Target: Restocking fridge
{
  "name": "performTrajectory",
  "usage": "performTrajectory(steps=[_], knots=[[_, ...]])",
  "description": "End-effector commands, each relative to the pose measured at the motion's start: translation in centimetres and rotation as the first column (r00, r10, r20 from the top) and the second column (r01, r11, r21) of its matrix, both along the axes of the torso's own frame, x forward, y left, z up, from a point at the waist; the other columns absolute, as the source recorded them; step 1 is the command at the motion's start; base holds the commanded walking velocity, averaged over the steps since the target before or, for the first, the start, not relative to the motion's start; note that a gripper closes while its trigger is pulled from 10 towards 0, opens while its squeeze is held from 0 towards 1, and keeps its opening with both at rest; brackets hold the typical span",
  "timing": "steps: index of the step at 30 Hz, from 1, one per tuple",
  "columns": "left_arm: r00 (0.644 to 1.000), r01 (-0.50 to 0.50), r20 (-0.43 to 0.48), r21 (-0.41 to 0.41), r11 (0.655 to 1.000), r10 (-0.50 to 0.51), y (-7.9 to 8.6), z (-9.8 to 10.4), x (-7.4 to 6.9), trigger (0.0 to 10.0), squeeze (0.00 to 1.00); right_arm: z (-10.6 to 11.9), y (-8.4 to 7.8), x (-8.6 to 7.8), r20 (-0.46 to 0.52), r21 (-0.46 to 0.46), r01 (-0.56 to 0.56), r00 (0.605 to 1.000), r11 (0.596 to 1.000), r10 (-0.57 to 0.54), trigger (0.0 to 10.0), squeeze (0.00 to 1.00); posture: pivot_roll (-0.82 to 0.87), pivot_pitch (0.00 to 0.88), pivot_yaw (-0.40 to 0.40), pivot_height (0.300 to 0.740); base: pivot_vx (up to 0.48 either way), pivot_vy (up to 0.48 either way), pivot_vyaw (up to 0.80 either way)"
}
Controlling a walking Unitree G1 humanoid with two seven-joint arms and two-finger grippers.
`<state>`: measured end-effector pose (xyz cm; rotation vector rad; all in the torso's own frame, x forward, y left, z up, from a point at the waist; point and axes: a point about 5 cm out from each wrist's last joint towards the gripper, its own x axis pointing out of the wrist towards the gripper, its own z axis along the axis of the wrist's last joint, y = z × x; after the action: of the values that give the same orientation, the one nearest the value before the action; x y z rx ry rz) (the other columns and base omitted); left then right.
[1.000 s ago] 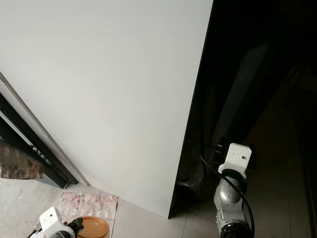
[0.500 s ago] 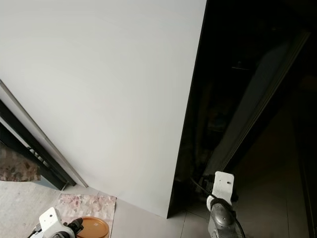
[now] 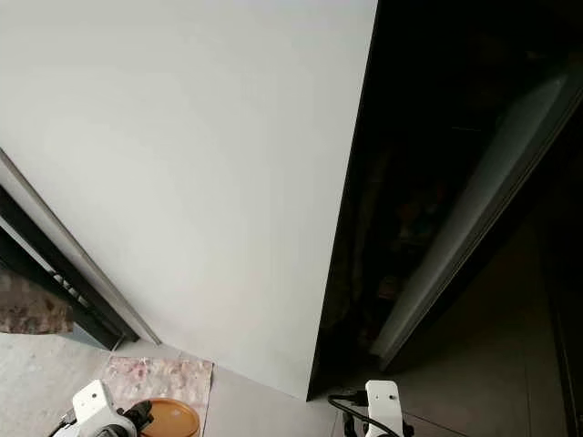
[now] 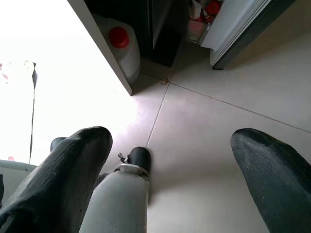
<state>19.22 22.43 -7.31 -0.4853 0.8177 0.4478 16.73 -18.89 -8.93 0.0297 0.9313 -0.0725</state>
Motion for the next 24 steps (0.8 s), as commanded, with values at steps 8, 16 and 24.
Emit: performTrajectory(steps=[8,16,24], knots=[[0.997,0.026,-0.07,0.016,1.0,-0.025,0.0,-0.8,-1.5,10.0,0.0,-0.1,-2.7,-1.3,-0.034,0.009,0.083,0.996,0.997,-0.083,10.0,0.0,0.01,0.052,0.012,0.74,0.0,0.0,0.0],[0.997,0.039,-0.071,0.018,0.999,-0.038,-0.2,-0.8,-1.4,10.0,0.0,-0.3,-4.0,-2.5,-0.063,-0.006,0.08,0.995,0.997,-0.08,10.0,0.0,0.02,0.04,0.013,0.74,0.0,-0.09,0.0],[0.996,0.051,-0.073,0.017,0.999,-0.05,-0.3,-0.8,-1.5,10.0,0.0,-0.5,-3.7,-2.7,-0.061,0.002,0.094,0.994,0.996,-0.094,10.0,0.0,0.02,0.042,0.015,0.74,0.0,-0.124,0.0]])
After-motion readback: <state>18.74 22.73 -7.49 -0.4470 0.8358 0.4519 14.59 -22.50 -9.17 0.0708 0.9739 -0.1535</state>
